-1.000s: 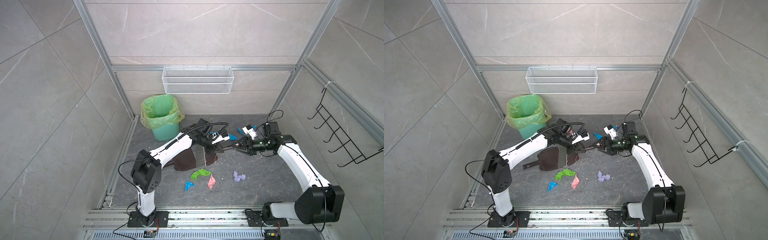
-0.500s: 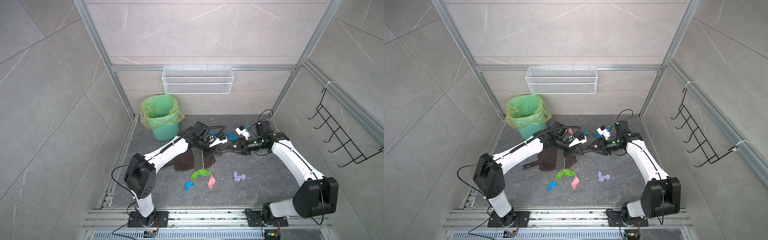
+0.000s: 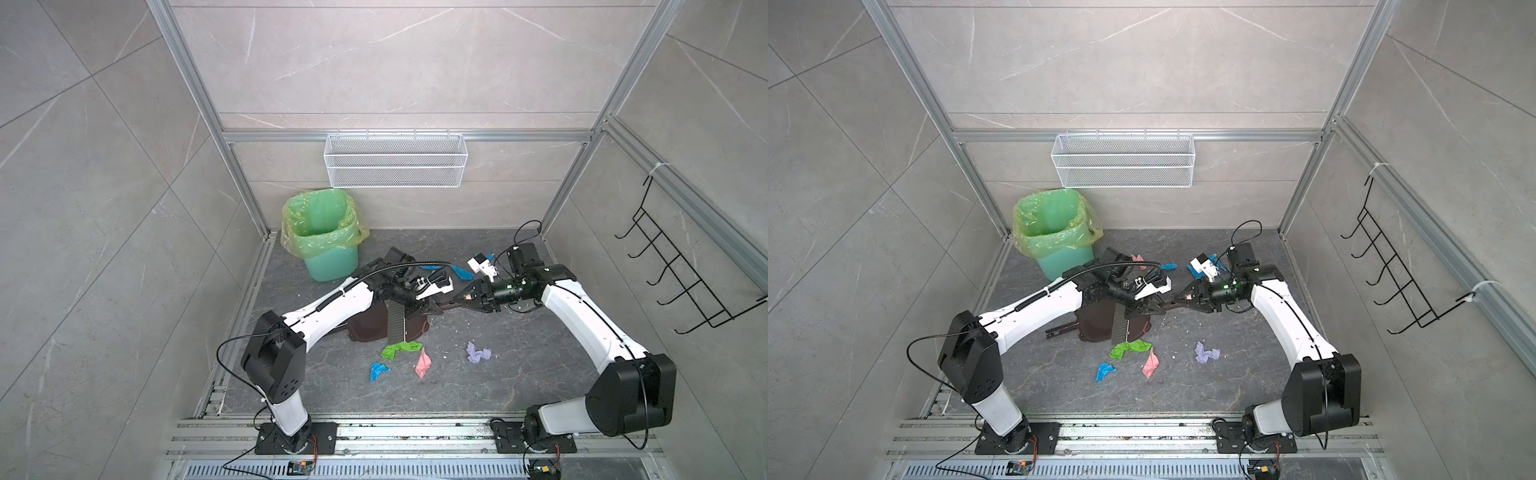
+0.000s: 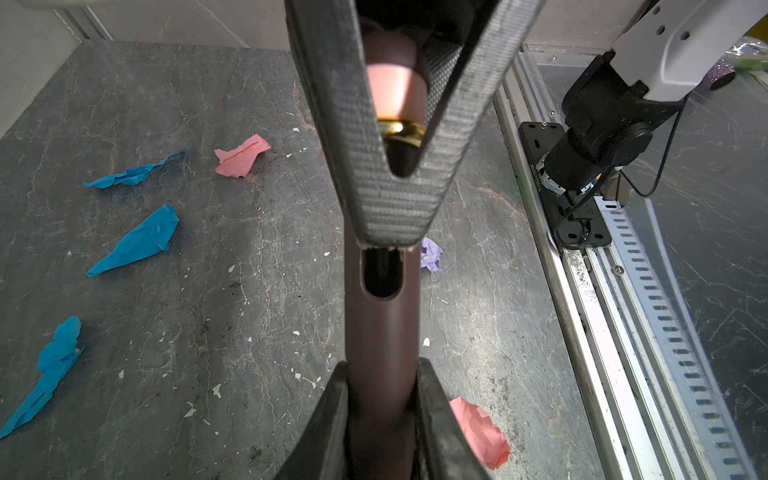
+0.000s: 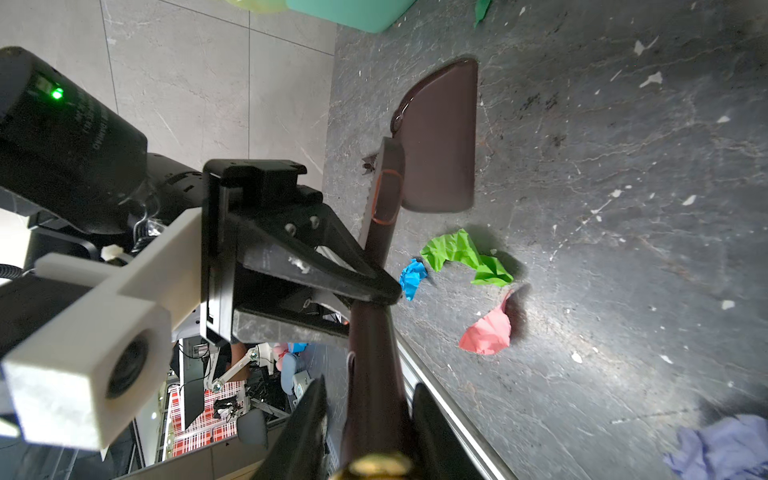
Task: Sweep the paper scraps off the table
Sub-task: 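Grasp the brush handle with the right gripper while the left gripper opens, then move the left gripper to the brown dustpan handle and grasp it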
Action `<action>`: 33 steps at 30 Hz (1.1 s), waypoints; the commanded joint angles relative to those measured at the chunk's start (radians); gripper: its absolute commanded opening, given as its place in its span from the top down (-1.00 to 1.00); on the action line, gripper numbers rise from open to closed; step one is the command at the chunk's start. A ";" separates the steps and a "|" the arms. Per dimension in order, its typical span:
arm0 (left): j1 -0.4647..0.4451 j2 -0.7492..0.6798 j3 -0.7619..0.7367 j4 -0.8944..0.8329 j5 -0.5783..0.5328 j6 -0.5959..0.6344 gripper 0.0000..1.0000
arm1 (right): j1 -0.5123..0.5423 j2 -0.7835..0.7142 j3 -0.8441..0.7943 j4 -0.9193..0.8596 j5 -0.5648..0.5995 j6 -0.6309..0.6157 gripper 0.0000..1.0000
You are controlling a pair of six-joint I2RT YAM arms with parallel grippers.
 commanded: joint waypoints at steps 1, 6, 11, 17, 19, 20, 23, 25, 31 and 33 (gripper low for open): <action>-0.012 -0.053 -0.001 0.025 -0.009 0.036 0.93 | 0.030 0.016 0.045 -0.042 -0.044 -0.048 0.26; -0.015 -0.052 0.010 0.000 -0.025 0.059 0.93 | 0.053 0.024 0.054 -0.057 -0.044 -0.071 0.18; -0.025 -0.058 0.009 -0.017 -0.037 0.074 0.92 | 0.060 0.041 0.055 -0.063 -0.050 -0.085 0.33; -0.026 -0.067 -0.002 -0.024 -0.070 0.077 0.84 | 0.071 0.051 0.063 -0.067 -0.049 -0.096 0.60; -0.026 -0.067 -0.004 -0.020 -0.098 0.067 0.67 | 0.073 0.051 0.069 -0.069 -0.047 -0.103 0.71; -0.026 -0.068 -0.004 -0.017 -0.117 0.055 0.57 | 0.074 0.049 0.071 -0.069 -0.040 -0.106 0.76; -0.026 -0.080 -0.015 0.007 -0.170 0.023 0.18 | 0.074 0.039 0.078 -0.059 -0.015 -0.108 0.87; -0.027 -0.098 -0.036 0.033 -0.191 0.003 0.03 | 0.074 0.032 0.078 -0.047 -0.004 -0.105 0.91; -0.023 -0.180 -0.124 0.088 -0.284 -0.029 -0.21 | 0.074 0.010 0.084 0.005 0.075 -0.076 1.00; -0.017 -0.199 -0.129 0.050 -0.316 -0.016 -0.21 | 0.075 0.002 0.088 0.020 0.106 -0.068 1.00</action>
